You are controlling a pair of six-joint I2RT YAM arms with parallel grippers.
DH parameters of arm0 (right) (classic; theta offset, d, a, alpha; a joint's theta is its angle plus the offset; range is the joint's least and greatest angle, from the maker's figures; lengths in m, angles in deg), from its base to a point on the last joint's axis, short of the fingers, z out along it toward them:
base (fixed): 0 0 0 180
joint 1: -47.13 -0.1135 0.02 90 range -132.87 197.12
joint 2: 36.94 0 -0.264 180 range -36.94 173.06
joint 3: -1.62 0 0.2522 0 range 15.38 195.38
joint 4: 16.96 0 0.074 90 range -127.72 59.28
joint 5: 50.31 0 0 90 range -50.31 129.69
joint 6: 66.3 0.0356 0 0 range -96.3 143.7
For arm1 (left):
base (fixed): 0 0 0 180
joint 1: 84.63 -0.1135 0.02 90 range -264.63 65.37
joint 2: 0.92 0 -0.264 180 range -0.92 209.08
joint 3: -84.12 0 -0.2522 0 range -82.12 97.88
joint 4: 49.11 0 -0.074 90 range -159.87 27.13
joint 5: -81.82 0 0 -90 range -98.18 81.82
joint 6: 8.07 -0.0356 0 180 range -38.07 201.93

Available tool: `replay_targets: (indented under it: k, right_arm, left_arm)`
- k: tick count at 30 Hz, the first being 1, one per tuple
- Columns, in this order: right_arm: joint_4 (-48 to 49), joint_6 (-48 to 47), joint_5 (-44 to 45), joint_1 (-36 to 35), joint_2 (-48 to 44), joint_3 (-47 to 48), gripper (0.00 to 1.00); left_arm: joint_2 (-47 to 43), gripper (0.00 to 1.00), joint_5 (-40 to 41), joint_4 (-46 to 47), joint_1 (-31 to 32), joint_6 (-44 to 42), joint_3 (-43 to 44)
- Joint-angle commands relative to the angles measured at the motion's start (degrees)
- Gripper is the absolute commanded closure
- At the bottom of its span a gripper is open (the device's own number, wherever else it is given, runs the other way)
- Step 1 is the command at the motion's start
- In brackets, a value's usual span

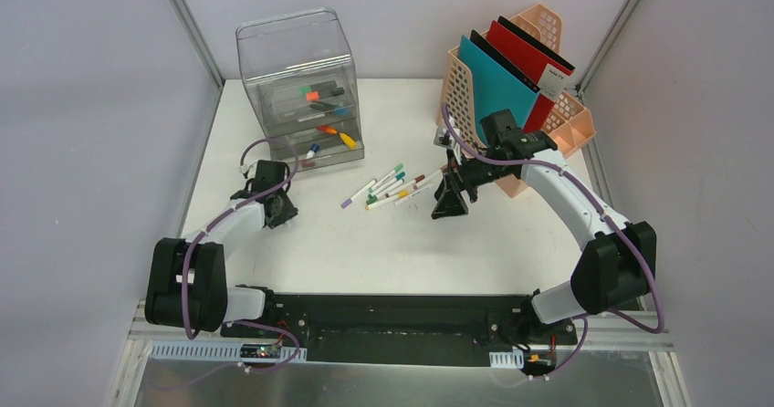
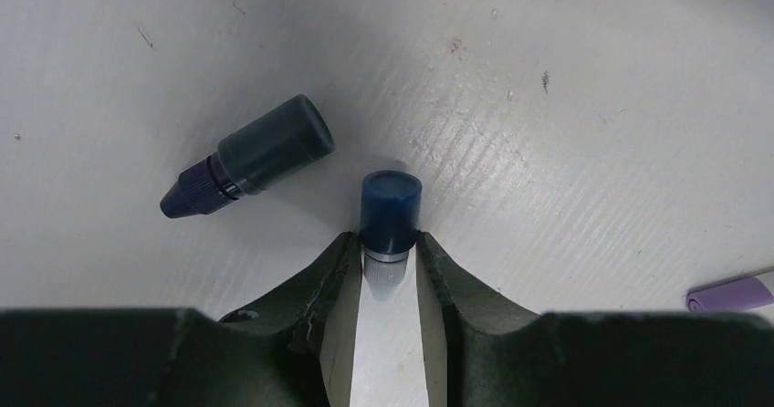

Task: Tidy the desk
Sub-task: Pick up the stationery from the center of the board, then place the stationery in the drawer.

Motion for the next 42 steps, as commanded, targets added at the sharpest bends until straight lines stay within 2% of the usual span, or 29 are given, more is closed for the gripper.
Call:
replay_targets:
  k: [1,3,6,9,13,18,24,27,29,33,35,36,39,42]
  right_arm:
    - [-0.01,-1.42,-0.46,-0.38,-2.09,1.78,0.23]
    - [-0.03,-1.43,-0.48,-0.35,-2.08,1.75,0.23]
    - [-0.06,-1.36,-0.44,-0.41,-1.97,1.8,0.23]
    - [-0.07,-1.35,-0.5,-0.37,-2.09,1.79,0.23]
    - [-1.64,-3.66,-2.88,-0.45,-2.3,1.89,0.23]
    - [-1.56,-5.83,-5.43,-1.81,-4.07,0.74,0.23]
    - [0.84,-3.03,-8.24,-2.25,-3.17,-0.24,0.23]
    - [7.46,3.61,-10.47,-2.3,-3.5,-2.32,0.23]
    - [14.48,10.19,-12.08,-2.28,-4.07,-4.76,0.23]
    - [36.68,30.31,-14.1,-2.3,-5.95,-12.13,0.23]
    - [47.1,30.31,-14.1,-2.27,-6.62,-15.58,0.23]
    - [51.33,41.69,-14.21,-2.31,-6.73,-16.97,0.23]
    - [59.78,50.93,-13.48,-2.27,-6.13,-18.97,0.23]
    - [63.47,56.09,-11.4,-2.36,-5.49,-19.83,0.23]
  left_arm:
    - [-0.13,0.72,-1.82,1.61,-0.18,1.39,-1.25]
    - [-0.16,0.75,-2.11,2.05,-0.2,1.25,-1.78]
    - [-0.13,0.91,-2.92,2.16,-0.2,0.81,-1.9]
    - [-0.98,1.0,-3.96,2.13,-0.13,0.44,-2.15]
    - [-5.15,1.0,-8.85,2.92,-0.12,-1.28,-3.64]
    - [-16.95,1.0,-23.54,10.55,-0.06,-6.34,-9.72]
    - [-30.23,1.0,-39.73,23.34,1.13,-2.85,-17.45]
    - [-34.17,1.0,-43.76,31.75,3.95,0.56,-19.73]
    - [-35.78,1.0,-43.26,36.04,7.95,1.84,-20.58]
    - [-36.83,1.0,-36.14,42.99,19.45,1.1,-20.63]
    - [-35.4,1.0,-32.99,47.31,24.33,0.66,-20.49]
    - [-34.26,1.0,-31.6,49.21,26.52,0.47,-20.28]
    - [-30.19,1.0,-27.34,54.3,31.76,-0.25,-19.27]
    - [-26.17,1.0,-22.97,58.81,36.48,-1.43,-18.44]
